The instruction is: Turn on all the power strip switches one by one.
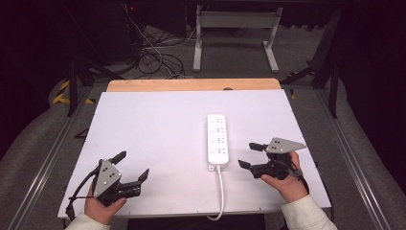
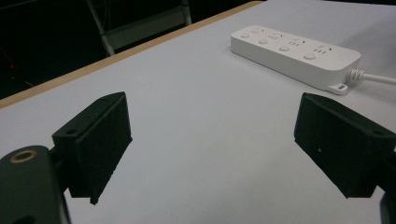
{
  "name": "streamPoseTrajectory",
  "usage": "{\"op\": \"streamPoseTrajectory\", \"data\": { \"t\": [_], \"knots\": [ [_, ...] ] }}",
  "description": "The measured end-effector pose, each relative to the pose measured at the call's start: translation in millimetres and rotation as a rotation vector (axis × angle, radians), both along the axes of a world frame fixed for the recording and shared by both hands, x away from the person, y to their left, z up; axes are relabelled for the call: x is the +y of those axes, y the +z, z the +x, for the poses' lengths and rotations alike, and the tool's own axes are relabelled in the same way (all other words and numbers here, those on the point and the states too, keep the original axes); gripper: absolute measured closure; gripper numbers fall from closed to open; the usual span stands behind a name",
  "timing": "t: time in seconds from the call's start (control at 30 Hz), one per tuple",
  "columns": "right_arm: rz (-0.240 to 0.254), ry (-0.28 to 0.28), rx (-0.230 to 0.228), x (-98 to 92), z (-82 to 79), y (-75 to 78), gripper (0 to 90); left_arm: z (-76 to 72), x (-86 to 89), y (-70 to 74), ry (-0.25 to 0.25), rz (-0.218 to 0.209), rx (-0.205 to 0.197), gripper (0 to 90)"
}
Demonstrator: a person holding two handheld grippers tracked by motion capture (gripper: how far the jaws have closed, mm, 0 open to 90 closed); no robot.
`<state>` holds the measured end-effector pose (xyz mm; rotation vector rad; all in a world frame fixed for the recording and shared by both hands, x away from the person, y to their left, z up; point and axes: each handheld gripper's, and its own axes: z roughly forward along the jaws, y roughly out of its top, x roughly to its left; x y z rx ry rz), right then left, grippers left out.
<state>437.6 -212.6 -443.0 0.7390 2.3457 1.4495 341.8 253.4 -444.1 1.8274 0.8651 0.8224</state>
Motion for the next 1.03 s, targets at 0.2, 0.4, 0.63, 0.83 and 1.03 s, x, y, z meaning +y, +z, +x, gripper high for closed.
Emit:
{"op": "streamPoseTrajectory", "data": {
  "t": [0.2,0.4,0.63,0.83,1.03],
  "knots": [
    [0.002,0.000,0.015,-5.2,-7.4,-15.4,19.9,-0.7,0.6,-0.2,-0.005,0.004,0.005,11.2],
    [-0.016,-0.025,0.039,-14.4,-11.7,-31.1,19.2,-3.6,2.1,-1.1,-0.008,0.007,0.013,11.1],
    [-0.085,-0.037,0.026,-15.8,-13.1,-38.4,18.9,-5.4,7.5,-3.3,-0.001,0.011,0.015,11.1],
    [-0.051,-0.029,0.014,-12.1,-13.4,-31.4,18.1,-5.2,6.6,-3.3,0.000,-0.001,0.017,11.1],
    [-0.015,-0.054,0.005,-14.9,-13.4,-27.5,18.2,-2.3,6.8,-4.0,-0.005,-0.015,0.036,11.0]
  ]
}}
